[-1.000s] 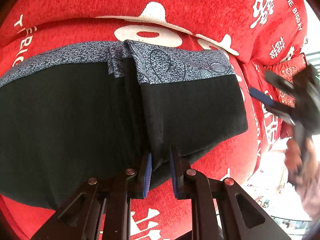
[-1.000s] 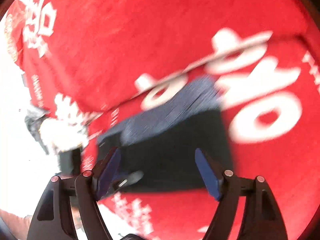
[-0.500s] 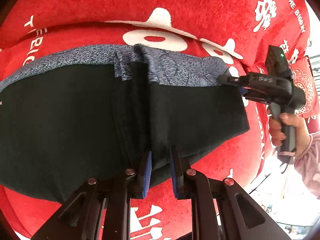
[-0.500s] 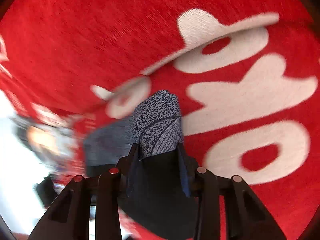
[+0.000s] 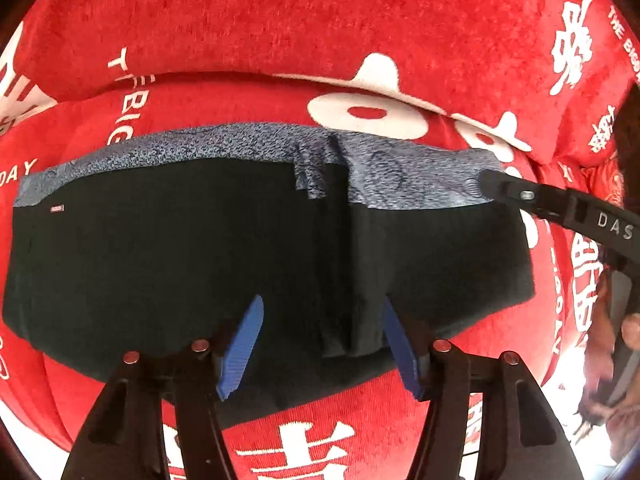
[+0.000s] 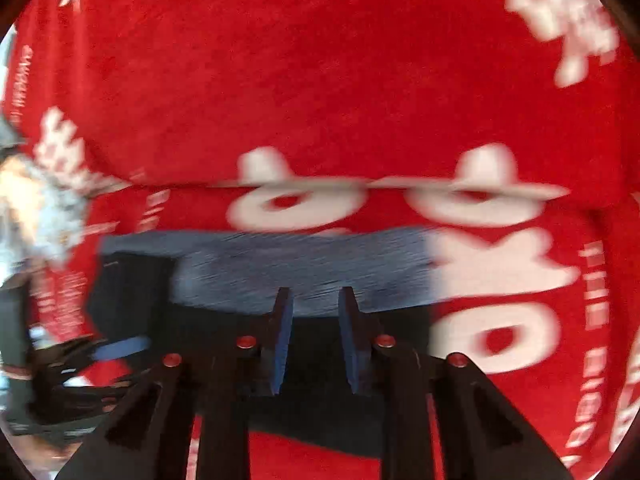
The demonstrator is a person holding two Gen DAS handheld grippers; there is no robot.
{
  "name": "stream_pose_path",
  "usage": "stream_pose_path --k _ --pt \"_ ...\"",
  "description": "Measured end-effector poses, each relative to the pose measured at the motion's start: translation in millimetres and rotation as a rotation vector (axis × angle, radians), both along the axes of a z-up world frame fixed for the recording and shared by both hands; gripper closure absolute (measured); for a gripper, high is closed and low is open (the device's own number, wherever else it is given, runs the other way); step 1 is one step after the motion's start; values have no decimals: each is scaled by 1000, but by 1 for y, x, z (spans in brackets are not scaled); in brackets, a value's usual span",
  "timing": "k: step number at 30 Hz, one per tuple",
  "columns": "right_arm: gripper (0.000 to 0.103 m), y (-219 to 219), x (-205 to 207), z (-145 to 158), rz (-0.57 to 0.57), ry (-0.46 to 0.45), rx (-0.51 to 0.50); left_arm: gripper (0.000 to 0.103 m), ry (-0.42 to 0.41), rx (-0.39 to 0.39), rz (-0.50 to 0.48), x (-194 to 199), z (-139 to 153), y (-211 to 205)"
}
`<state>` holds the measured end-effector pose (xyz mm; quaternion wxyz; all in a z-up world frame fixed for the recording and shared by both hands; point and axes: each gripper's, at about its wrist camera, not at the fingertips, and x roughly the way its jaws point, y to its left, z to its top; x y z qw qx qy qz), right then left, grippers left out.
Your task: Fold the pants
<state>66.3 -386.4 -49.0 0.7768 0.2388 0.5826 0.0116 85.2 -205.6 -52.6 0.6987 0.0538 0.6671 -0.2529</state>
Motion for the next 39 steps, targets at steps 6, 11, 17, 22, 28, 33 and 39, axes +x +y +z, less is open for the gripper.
stream_pose_path --k 6,11,17,22,28,33,39 --pt "51 71 38 -23 92 69 163 41 -11 11 -9 -6 -7 4" --pt "65 104 53 -27 213 152 -93 41 -20 22 -16 -10 -8 11" --pt "103 109 53 -58 131 215 87 41 -50 30 4 -6 -1 36" --pt "103 115 34 -59 95 159 238 41 -48 30 18 0 9 49" --pt "75 62 11 -17 18 88 118 41 33 -228 -26 17 29 24" --pt "54 21 -17 -35 -95 138 145 41 205 -350 -95 26 -2 -4" --pt "54 0 -37 -45 -167 129 225 41 235 -305 -75 24 -12 0"
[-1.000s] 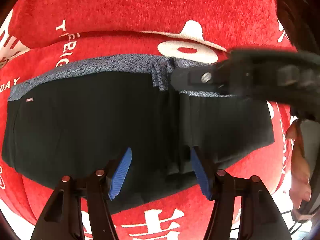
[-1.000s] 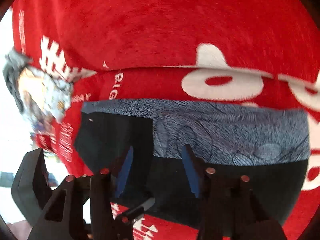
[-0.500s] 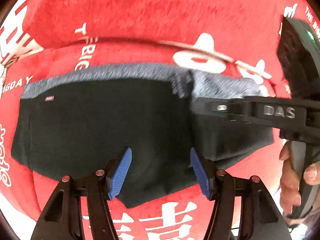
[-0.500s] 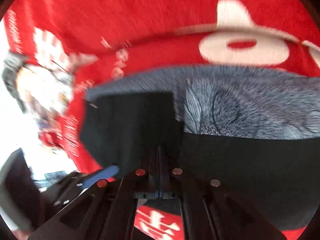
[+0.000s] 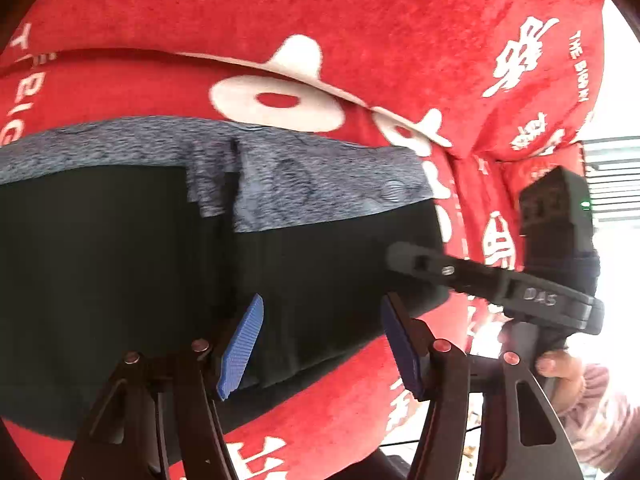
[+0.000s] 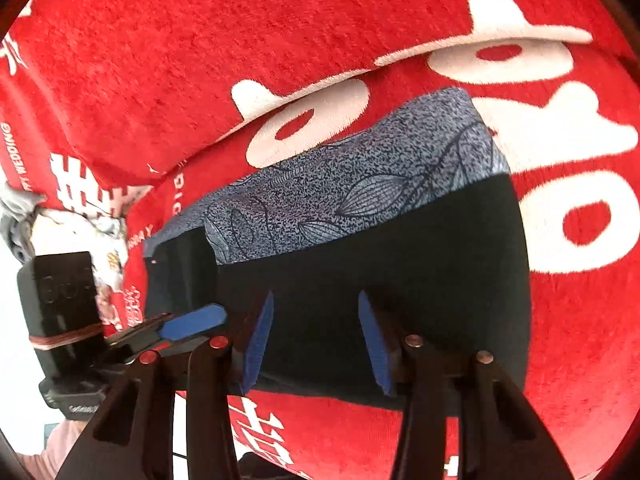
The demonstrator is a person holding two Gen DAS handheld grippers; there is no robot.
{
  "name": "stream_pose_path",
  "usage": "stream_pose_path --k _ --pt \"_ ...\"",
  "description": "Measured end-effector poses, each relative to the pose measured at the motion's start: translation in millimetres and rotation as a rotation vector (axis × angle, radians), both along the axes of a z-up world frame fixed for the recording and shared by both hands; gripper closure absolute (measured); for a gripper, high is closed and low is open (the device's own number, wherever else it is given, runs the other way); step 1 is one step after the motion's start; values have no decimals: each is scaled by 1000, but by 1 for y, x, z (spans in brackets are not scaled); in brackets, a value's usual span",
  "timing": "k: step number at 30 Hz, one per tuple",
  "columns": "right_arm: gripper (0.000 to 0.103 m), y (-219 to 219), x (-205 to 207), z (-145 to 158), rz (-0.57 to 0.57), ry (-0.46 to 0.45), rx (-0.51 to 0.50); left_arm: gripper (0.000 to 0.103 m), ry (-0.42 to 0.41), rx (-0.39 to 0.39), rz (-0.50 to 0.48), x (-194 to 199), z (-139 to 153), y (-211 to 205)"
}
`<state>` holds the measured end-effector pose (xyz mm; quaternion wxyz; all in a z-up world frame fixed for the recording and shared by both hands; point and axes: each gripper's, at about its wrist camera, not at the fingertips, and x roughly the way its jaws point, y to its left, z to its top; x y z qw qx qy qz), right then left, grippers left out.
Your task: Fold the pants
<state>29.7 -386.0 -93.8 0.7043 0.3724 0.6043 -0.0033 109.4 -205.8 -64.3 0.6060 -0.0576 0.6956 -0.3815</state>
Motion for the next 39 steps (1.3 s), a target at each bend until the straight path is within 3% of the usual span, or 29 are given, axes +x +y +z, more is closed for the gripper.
stream_pose_path --k 6,9,10,14,19,21,24,28,29,31,32,39 --pt "54 3 5 11 29 -39 8 41 -3 31 -15 -1 -5 0" --pt "55 23 12 -8 73 42 11 41 -34 76 -84 -12 -13 -12" --pt "55 29 10 -15 90 70 4 41 -30 94 -103 -18 -17 -13" --pt "54 48 3 -9 145 32 -93 41 -88 110 -114 -35 -10 -6" --pt "55 49 8 -1 130 51 -51 41 -149 214 -46 -35 0 10" --pt "58 52 18 13 120 -20 -40 41 -168 240 -18 -35 4 23" --pt "62 63 47 26 157 -96 -106 41 -185 290 28 -32 6 39" --pt "63 81 90 4 194 -85 -129 41 -209 355 58 -32 7 52" --pt "63 88 94 -11 215 -42 -109 41 -212 367 60 -32 7 54" --pt "63 100 91 -24 233 5 -89 41 -213 379 74 -32 8 63" --pt "63 103 85 -19 257 -20 -123 41 -211 379 81 -31 8 67" --pt "63 112 52 -3 301 11 -55 41 -195 408 113 -31 8 92"
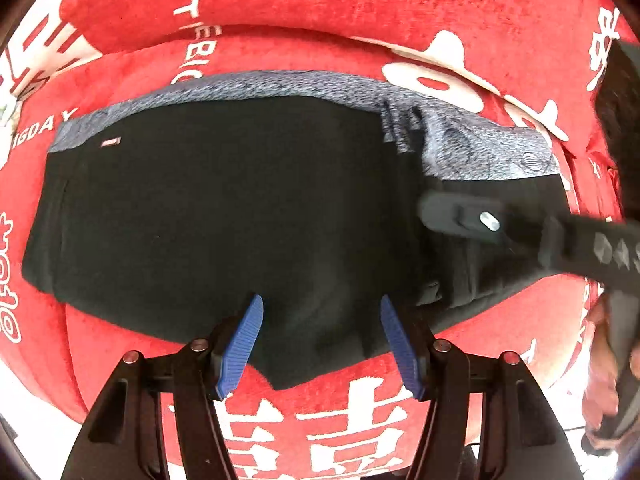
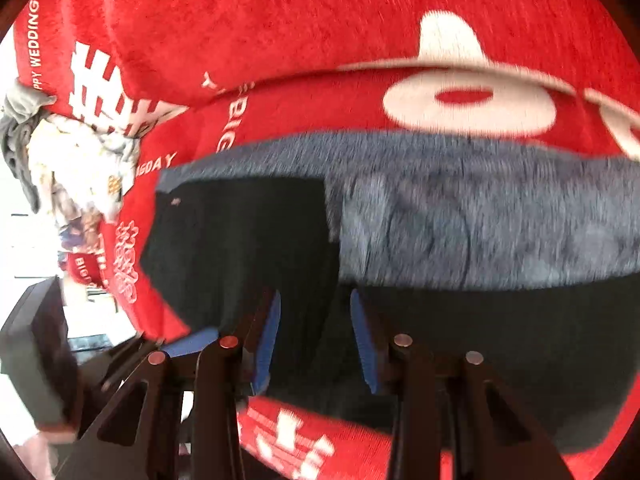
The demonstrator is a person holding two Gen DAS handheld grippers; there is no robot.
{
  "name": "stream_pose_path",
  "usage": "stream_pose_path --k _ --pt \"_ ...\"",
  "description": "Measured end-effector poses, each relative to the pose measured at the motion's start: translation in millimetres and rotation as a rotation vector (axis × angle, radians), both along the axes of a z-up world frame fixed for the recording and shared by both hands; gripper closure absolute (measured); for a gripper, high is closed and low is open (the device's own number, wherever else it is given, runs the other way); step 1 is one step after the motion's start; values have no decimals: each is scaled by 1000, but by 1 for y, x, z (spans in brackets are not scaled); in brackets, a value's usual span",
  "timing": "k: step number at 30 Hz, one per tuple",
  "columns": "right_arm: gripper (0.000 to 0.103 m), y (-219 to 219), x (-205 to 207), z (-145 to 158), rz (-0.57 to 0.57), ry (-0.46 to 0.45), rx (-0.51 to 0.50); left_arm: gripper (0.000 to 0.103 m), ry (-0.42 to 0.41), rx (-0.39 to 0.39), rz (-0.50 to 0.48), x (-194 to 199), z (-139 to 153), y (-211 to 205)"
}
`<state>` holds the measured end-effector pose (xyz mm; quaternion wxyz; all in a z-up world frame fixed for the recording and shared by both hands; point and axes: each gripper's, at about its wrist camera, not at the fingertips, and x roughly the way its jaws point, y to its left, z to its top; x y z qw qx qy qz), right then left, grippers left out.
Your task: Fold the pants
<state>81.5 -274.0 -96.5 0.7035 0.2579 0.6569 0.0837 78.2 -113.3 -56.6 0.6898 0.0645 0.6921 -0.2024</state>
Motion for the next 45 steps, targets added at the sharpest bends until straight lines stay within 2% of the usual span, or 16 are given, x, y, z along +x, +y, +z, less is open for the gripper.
stream_pose_path --k 6,10,13,15,20,21,22,25,29,36,37,38,42,45 --pt "62 -3 -31 14 -54 27 -19 41 -11 3 -9 -4 10 11" --pt "57 0 -47 18 -94 43 -28 41 -16 3 -20 -4 14 14" --pt "53 3 -56 21 -110 54 -38 29 -18 1 -17 -3 17 20" --pt "49 9 -60 22 -110 65 -48 28 -28 11 -13 -3 17 23" --pt "46 20 -64 22 -99 80 -65 28 -21 9 9 -2 14 34" --pt "45 22 -64 21 -96 84 -67 25 -21 11 16 -2 13 37" --pt "44 24 -64 20 -94 87 -67 15 -18 11 22 -2 13 40" --pt "35 33 -63 19 -76 97 -79 11 -12 0 52 -3 11 51" --pt "20 49 -58 23 -18 79 -147 11 15 -4 108 -2 5 69" --pt "17 86 -42 25 168 23 -314 11 34 -7 258 11 -6 121" --pt "15 89 -41 25 182 22 -317 11 40 -8 290 15 -9 131" --pt "2 94 -39 24 199 21 -315 11 45 -9 323 18 -11 141" --pt "0 102 -34 21 225 37 -304 11 45 -10 433 26 -19 175" --pt "0 103 -30 16 219 75 -266 11 67 -48 504 32 -27 199"
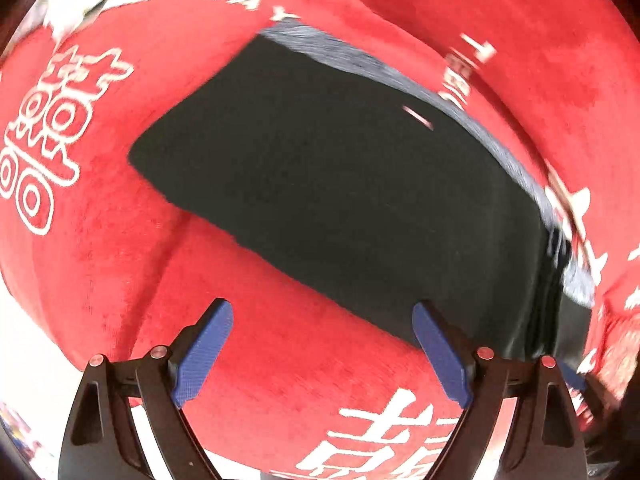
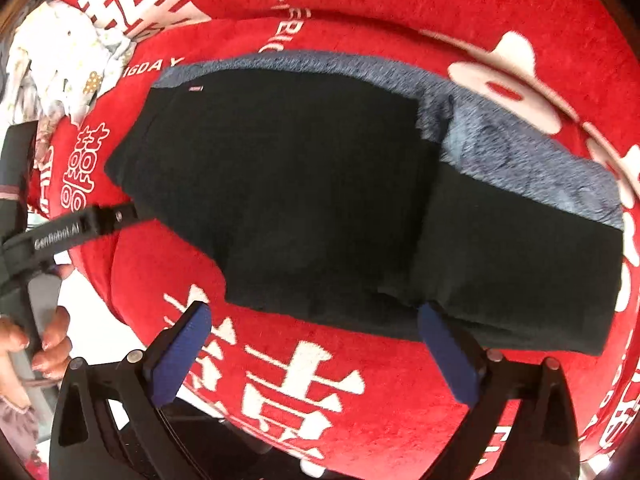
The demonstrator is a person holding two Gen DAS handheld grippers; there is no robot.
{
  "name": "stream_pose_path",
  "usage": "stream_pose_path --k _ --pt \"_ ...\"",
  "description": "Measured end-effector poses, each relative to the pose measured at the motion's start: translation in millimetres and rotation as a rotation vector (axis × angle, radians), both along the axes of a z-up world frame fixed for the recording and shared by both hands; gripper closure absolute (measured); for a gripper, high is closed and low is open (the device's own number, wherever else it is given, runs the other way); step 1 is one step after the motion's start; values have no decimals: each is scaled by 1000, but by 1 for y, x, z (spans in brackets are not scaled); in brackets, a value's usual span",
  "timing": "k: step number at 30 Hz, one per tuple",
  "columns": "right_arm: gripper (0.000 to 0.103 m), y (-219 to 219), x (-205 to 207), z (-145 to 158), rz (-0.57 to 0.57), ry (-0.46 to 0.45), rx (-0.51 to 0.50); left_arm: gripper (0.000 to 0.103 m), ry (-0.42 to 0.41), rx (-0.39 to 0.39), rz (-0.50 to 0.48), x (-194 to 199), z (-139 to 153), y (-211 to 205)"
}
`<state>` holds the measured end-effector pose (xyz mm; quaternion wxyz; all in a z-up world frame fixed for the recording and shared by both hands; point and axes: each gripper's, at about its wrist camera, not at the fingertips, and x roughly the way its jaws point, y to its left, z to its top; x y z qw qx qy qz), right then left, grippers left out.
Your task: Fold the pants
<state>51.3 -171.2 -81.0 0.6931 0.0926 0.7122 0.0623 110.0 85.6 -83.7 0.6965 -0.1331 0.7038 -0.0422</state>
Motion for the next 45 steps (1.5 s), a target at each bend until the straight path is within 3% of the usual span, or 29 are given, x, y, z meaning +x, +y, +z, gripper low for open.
stream_pose_path --k 5,9,12,19,24,26,28,29,31,35,38,41,42,45 --pt "0 -1 4 -6 -24 28 28 11 -7 -61 136 14 -11 41" --pt "0 -4 8 -8 -49 29 52 11 -3 -191 223 26 -26 61" --pt "0 -9 12 -7 -88 -4 63 11 5 -265 243 29 -38 66" --pt "0 -5 12 4 -82 -24 165 11 -20 -323 280 37 -52 74" --pt "0 -21 16 34 -60 -162 -4 11 -30 -308 259 38 -58 71" --pt "8 -45 29 17 -127 -123 -19 11 -32 -304 258 39 -60 70" --pt "47 -60 36 -11 -169 -46 -27 11 -35 -304 261 39 -59 70" --pt "48 -66 36 -26 -199 3 -24 11 -35 -309 265 39 -58 70" --pt "48 -67 35 -24 -216 -34 -13 11 -39 -339 269 39 -57 69" --pt "47 -49 24 -19 -101 -30 -40 11 -52 -367 272 39 -59 67" --pt "44 -47 21 -22 -87 -27 -41 11 -66 -384 298 40 -62 67" --pt "35 -44 23 -24 -84 -33 -33 11 -88 -406 326 40 -64 67" --pt "30 -43 22 -25 -77 -34 -30 14 -98 -408 330 38 -62 69" --pt "29 -36 20 -24 -53 -38 -50 48 -114 -408 333 34 -54 72"
